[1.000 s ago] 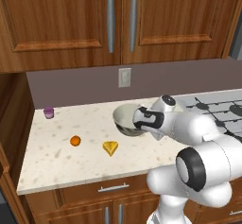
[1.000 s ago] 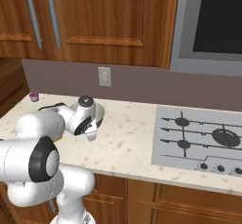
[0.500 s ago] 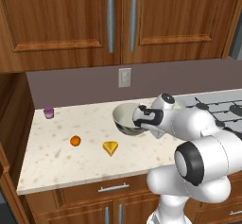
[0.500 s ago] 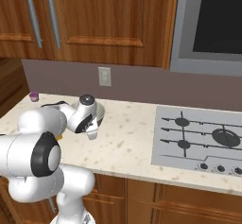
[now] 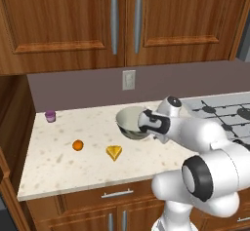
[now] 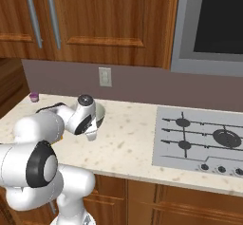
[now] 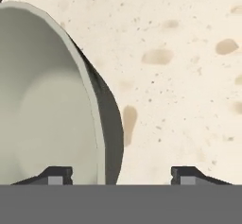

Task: Pick both bowls and place them on the counter. Then place the tangerine in one bowl and place the cheese in the other bowl.

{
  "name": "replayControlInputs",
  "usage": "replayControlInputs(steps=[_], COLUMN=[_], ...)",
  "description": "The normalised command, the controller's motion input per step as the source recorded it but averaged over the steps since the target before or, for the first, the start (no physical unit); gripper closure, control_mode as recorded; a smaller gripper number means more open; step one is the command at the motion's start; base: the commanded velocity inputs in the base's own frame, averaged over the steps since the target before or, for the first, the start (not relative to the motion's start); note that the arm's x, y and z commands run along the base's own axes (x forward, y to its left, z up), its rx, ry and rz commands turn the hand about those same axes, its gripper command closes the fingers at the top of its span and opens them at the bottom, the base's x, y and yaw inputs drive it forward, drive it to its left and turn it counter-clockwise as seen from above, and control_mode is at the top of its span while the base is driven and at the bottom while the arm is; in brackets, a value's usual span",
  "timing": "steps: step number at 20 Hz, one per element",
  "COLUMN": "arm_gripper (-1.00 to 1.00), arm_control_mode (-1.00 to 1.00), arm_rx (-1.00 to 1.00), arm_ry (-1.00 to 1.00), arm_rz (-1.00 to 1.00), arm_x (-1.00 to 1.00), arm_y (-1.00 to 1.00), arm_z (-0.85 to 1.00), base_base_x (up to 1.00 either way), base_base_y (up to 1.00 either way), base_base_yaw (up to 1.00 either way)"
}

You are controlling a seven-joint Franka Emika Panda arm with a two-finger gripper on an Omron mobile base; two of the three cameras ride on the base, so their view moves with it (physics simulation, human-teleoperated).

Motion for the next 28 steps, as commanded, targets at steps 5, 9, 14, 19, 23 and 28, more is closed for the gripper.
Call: replayControlInputs(steps=[5, 9, 14, 19, 23, 28], arm_gripper=[-1.00, -1.00, -1.00, -1.00, -1.00, -1.00], arm_control_mode=[-1.00, -1.00, -1.00, -1.00, -1.00, -1.00], arm_rx=[0.01, 0.00, 0.00, 0.00, 0.02, 0.04], arm_ry=[-0.02, -0.13, -0.09, 0.00, 0.01, 0.00], arm_rz=[0.00, 0.00, -0.03, -0.08, -0.09, -0.02], arm_x=[-0.28, -0.39, -0.39, -0.43, -0.42, -0.45], arm_y=[-0.01, 0.00, 0.00, -0.03, -0.04, -0.07], arm_z=[0.31, 0.42, 0.48, 0.42, 0.48, 0.55], base_base_x=[0.00, 0.00, 0.00, 0.00, 0.00, 0.00], base_base_y=[0.00, 0.00, 0.00, 0.00, 0.00, 0.00], base_base_yaw=[0.00, 0.00, 0.00, 0.00, 0.00, 0.00])
